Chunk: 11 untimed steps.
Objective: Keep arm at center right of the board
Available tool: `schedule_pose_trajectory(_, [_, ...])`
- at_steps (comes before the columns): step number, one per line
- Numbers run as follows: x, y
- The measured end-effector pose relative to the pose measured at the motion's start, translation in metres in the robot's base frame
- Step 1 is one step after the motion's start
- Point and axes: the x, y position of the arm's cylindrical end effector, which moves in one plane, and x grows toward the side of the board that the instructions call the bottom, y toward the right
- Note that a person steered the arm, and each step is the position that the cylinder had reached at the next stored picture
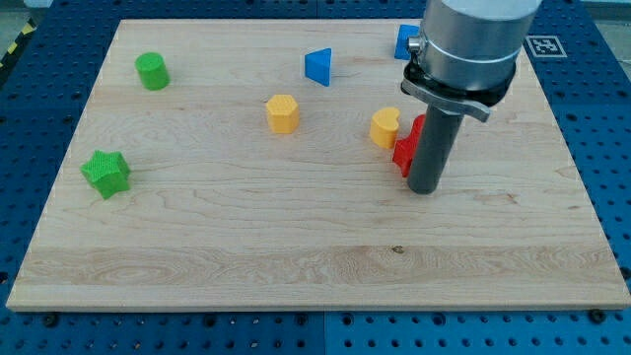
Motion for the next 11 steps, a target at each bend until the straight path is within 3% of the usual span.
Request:
schedule_pose_trajectory(2, [0.033,0.082])
schedule_pose_trajectory(4, [-0.007,0.141])
schedule_pose_trajectory(8, [-0.024,0.141])
schedule_pose_trajectory(11, [-0.087,0.145])
